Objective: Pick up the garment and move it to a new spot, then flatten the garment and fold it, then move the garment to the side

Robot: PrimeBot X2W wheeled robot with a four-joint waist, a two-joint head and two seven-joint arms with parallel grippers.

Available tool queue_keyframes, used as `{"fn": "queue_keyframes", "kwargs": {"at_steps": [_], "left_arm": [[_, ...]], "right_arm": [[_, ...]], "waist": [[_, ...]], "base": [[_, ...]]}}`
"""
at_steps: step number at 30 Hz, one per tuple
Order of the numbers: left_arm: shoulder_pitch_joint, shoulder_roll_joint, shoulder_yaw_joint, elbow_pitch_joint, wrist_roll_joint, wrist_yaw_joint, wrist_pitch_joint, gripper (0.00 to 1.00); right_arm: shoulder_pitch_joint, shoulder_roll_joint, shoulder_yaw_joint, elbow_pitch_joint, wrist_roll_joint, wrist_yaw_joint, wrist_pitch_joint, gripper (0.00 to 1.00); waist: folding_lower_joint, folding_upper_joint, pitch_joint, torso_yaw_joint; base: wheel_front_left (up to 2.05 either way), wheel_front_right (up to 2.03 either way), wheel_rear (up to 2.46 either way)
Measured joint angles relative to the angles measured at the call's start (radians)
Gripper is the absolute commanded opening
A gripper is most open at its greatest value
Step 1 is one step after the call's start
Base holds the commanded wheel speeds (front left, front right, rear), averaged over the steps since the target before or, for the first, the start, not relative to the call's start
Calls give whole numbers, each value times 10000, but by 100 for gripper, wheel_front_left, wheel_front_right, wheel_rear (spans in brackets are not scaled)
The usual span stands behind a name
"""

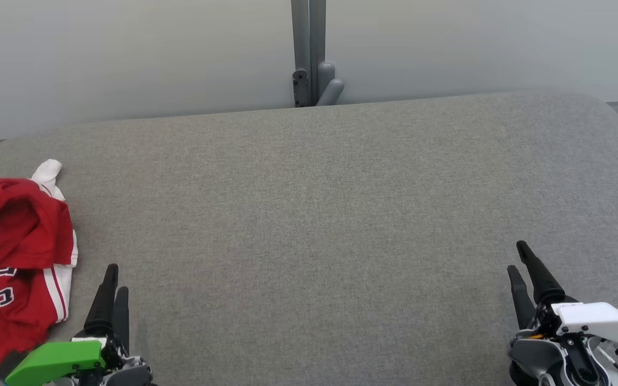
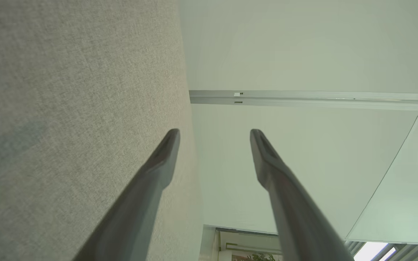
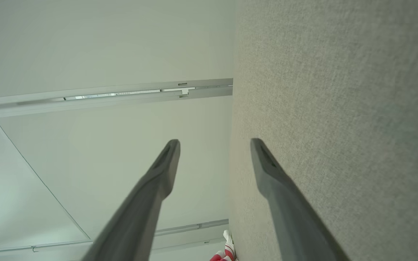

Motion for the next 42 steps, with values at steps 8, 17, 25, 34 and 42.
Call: {"fn": "queue_keyframes", "kwargs": {"at_steps": [8, 17, 25, 34, 42], "left_arm": [[65, 10, -196, -38, 176, 0, -380, 100], [65, 56, -213, -52, 1904, 0, -836, 100], [95, 58, -221, -79, 3651, 0, -1164, 100], [155, 54, -211, -117, 5478, 0, -1509, 100], [209, 50, -238, -77, 6692, 0, -1781, 100]], "right_arm": [[82, -69, 332, -128, -244, 0, -328, 100], [66, -305, 631, -142, -1638, 0, -821, 100], [65, -322, 813, -201, -3262, 0, -1160, 100], [65, -351, 976, -251, -5162, 2, -1501, 100], [68, -376, 1131, -207, -6433, 2, -1778, 100]], "waist": [[0, 0, 7, 0], [0, 0, 5, -4], [0, 0, -5, -25], [0, 0, -20, -19], [0, 0, -24, -12]], "base": [[0, 0, 0], [0, 0, 0], [0, 0, 0], [0, 0, 0], [0, 0, 0]]}}
